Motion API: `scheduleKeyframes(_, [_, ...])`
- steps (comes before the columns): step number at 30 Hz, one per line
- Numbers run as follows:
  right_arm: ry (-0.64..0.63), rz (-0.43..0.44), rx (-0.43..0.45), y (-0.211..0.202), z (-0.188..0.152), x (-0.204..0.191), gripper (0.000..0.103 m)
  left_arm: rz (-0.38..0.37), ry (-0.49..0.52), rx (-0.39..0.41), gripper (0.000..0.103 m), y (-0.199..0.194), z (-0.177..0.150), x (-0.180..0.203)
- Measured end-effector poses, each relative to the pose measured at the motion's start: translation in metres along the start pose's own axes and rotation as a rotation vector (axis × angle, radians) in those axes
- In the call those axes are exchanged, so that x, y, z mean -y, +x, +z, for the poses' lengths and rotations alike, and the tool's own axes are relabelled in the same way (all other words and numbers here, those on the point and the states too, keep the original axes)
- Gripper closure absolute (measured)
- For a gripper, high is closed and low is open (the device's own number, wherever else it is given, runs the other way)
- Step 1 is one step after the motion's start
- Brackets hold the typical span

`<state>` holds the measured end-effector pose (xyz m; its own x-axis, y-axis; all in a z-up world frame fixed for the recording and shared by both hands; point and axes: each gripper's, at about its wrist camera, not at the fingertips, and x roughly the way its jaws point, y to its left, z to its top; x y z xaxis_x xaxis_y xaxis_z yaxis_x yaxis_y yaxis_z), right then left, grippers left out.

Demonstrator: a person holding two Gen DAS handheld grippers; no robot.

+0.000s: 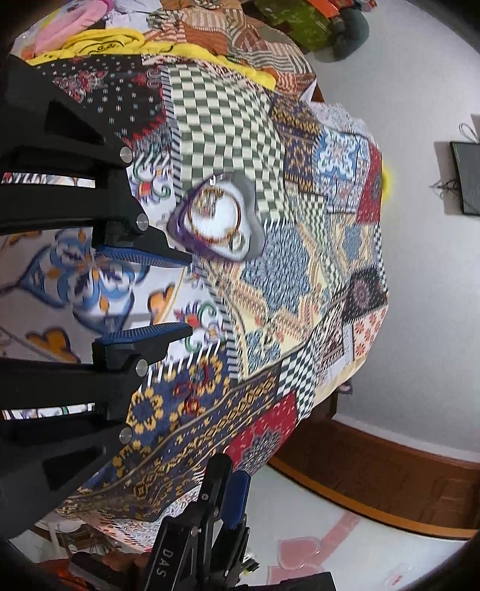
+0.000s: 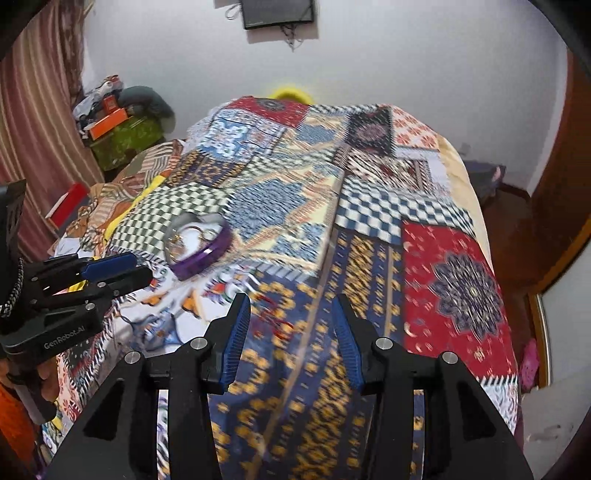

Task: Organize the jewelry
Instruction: 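Move both grippers back to the red cord bracelets on the quilt, then grasp a red cord bracelet with the left gripper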

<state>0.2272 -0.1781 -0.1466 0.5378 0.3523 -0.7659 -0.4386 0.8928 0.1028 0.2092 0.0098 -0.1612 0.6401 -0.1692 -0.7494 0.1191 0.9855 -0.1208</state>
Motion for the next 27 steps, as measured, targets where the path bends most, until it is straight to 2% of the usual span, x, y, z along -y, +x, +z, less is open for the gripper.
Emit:
scheduleKeyframes(10, [0.013,0.003,-0.049,0.006,-0.023,0.021,0.061,-0.086,0.05,-0.083,0.073,0.038,0.001,0.043])
scheduleKeyframes(18, [0.029,0.028,-0.065,0.011,-0.028,0.03,0.061,-0.101,0.093,-0.125,0.073,0.067,0.003,0.065])
scheduleKeyframes(20, [0.037,0.036,-0.068,0.012,-0.029,0.032,0.061,-0.102,0.091,-0.127,0.078,0.072,0.001,0.066])
scheduleKeyframes(24, [0.057,0.049,-0.075,0.014,-0.031,0.037,0.061,-0.132,0.079,-0.127,0.102,0.077,0.002,0.064])
scheduleKeyframes(27, [0.068,0.06,-0.077,0.016,-0.031,0.037,0.061,-0.132,0.075,-0.119,0.103,0.074,0.002,0.061])
